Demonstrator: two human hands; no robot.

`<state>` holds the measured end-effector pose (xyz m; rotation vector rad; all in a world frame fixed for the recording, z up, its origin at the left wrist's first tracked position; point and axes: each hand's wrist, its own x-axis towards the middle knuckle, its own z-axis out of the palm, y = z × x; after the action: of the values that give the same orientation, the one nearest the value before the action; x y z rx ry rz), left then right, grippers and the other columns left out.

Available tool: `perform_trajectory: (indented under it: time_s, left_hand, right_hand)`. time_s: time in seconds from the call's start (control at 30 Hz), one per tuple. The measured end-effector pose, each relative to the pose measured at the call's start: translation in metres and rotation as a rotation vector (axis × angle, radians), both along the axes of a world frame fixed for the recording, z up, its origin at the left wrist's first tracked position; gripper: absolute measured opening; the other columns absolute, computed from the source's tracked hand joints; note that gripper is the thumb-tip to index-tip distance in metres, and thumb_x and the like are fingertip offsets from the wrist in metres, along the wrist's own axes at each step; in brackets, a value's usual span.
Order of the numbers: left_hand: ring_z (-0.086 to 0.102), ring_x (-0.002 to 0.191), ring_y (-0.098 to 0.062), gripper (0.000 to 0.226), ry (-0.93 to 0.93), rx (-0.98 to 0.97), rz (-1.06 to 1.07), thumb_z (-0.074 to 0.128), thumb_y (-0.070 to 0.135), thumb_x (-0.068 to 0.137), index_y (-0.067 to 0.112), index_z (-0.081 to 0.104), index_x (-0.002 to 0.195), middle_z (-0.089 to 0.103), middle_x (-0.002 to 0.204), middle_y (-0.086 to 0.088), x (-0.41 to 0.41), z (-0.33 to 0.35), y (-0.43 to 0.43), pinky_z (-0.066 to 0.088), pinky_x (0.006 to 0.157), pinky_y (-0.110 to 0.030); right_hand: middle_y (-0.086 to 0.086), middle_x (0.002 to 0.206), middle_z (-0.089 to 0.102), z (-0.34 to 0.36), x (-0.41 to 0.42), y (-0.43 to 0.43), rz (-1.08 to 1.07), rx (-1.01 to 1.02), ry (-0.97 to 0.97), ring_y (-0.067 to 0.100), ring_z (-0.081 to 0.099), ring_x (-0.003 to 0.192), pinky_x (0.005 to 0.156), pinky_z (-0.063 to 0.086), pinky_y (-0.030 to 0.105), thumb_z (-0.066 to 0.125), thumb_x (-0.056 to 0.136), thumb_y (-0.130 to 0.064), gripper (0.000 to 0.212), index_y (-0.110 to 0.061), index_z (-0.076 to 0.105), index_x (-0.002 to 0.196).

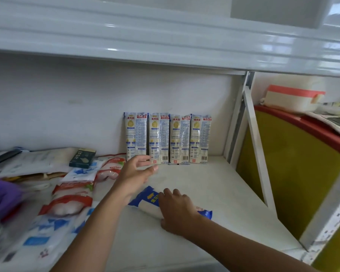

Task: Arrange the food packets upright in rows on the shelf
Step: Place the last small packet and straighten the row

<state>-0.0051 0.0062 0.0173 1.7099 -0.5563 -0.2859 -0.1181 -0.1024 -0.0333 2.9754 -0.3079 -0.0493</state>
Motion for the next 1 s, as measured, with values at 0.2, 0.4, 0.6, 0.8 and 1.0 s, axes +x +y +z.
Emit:
perform_trajectory:
  time_s: [0.2,0.4,0.6,0.8,1.0]
  left_hand:
    - [0.069,0.109,-0.014,0.047,0.027,-0.025,0.016,0.08,0.03,0.088,0.022,0.062,0.13,0.068,0.126,0.005,0.006,0.0,0.005,0.056,0.076,-0.026]
    - [0.071,0.102,-0.015,0.04,0.04,-0.037,0.034,0.079,0.023,0.088,0.019,0.064,0.125,0.073,0.115,0.003,0.008,-0.002,0.0,0.055,0.075,-0.029]
    - [0.067,0.08,-0.016,0.028,0.101,0.121,0.021,0.082,0.012,0.083,0.013,0.066,0.105,0.071,0.094,-0.006,0.009,-0.01,-0.003,0.054,0.071,-0.032]
    - [0.072,0.108,-0.016,0.036,0.089,-0.001,-0.135,0.089,0.023,0.076,0.024,0.075,0.108,0.08,0.106,0.009,0.0,-0.007,-0.009,0.055,0.095,-0.038]
    - [0.075,0.1,-0.013,0.032,0.046,-0.089,-0.068,0.087,0.015,0.078,0.025,0.074,0.105,0.081,0.103,0.009,-0.003,-0.007,-0.011,0.054,0.1,-0.044]
  right_hand:
    - [0.008,0.119,0.066,0.016,0.008,-0.016,-0.07,0.085,-0.149,0.031,0.067,0.106,0.079,0.051,0.036,0.058,0.095,-0.026,0.03,-0.015,0.06,0.122]
    - [0.001,0.089,0.074,0.035,0.004,-0.068,-0.306,0.496,-0.364,0.024,0.07,0.079,0.068,0.053,0.029,0.062,0.094,-0.023,0.013,-0.019,0.074,0.096]
    - [0.004,0.085,0.076,0.031,0.002,-0.093,-0.386,1.128,-0.736,0.025,0.071,0.075,0.07,0.064,0.041,0.067,0.096,-0.018,0.012,-0.016,0.078,0.099]
    - [0.022,0.106,0.077,0.025,0.005,-0.079,-0.201,1.721,-0.656,0.033,0.075,0.092,0.08,0.061,0.046,0.054,0.104,-0.011,0.023,0.001,0.072,0.11]
    - [0.015,0.112,0.078,0.023,0.006,-0.074,-0.116,1.663,-0.588,0.029,0.075,0.104,0.093,0.059,0.041,0.044,0.107,-0.006,0.028,-0.001,0.069,0.119]
